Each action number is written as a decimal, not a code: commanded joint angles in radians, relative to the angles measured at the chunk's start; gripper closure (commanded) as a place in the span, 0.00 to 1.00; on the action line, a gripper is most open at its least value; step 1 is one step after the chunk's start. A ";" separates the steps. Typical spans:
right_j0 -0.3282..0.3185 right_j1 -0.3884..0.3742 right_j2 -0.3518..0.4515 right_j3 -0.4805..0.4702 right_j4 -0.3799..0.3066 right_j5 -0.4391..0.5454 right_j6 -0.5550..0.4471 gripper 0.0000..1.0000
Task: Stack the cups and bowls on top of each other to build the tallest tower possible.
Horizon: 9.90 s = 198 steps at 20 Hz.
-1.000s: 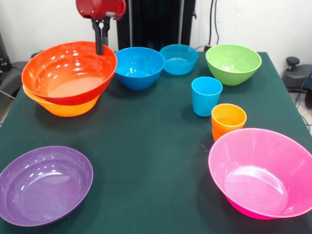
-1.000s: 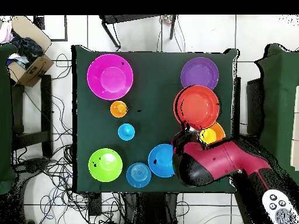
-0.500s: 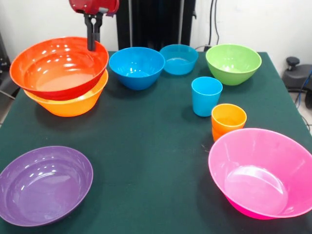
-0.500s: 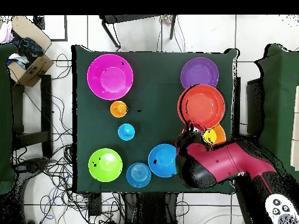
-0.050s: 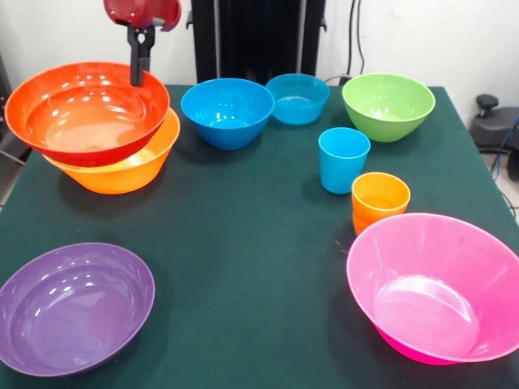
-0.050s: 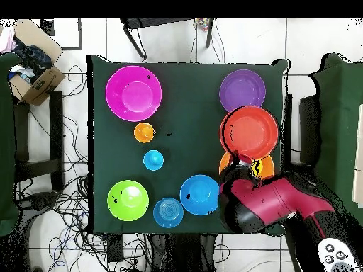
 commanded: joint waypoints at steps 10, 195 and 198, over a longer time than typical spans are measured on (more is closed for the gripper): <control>0.051 0.049 -0.133 0.007 -0.132 -0.072 0.094 1.00; -0.166 0.194 -0.064 0.066 -0.061 -0.153 -0.018 0.00; -0.154 0.196 -0.081 0.060 -0.055 -0.160 0.015 0.00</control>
